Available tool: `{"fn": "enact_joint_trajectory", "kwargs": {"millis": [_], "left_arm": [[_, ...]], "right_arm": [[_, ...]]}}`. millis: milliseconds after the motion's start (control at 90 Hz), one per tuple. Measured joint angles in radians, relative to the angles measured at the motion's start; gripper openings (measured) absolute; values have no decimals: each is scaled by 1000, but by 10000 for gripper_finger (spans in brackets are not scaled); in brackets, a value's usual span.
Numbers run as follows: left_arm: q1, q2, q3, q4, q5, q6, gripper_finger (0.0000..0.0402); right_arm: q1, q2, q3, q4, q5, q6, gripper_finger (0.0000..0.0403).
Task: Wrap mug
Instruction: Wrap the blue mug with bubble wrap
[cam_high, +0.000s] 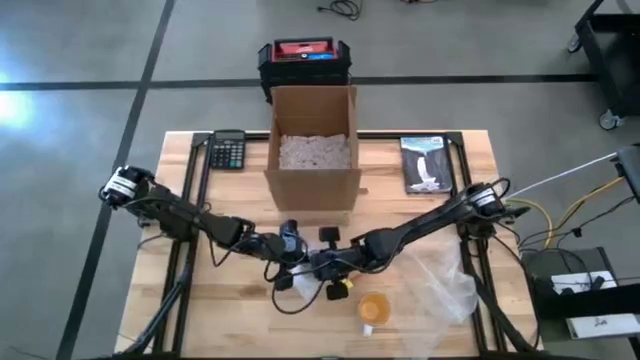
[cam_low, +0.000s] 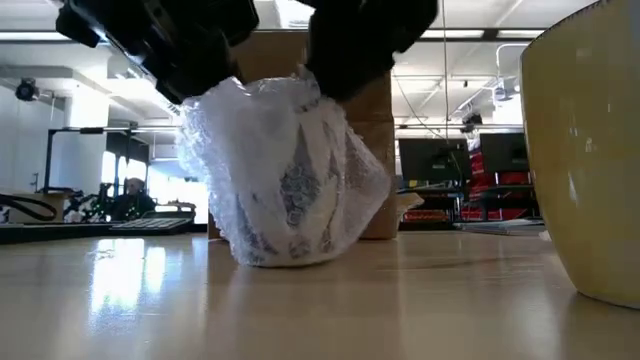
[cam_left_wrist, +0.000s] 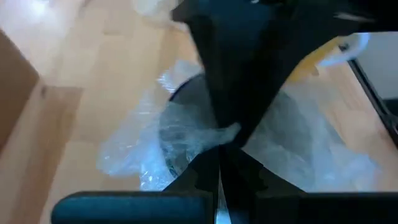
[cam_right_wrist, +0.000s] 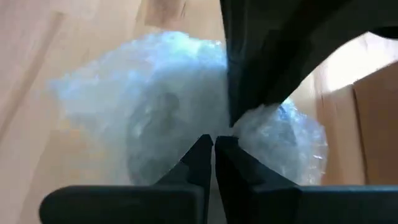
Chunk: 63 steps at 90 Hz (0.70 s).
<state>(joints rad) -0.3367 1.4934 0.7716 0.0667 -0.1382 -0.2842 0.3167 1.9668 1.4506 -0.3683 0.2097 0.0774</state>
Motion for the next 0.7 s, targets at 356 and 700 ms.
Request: {"fn": "enact_joint_trajectory", "kwargs": {"millis": [356,700], "left_arm": [[-3,-88,20,12,-3,-6,0],[0,60,18,48,-33,-25,0]], "right_arm": [[-1,17,-3,24,-6,29,7],[7,-33,26,-59,-19,13,7]]}}
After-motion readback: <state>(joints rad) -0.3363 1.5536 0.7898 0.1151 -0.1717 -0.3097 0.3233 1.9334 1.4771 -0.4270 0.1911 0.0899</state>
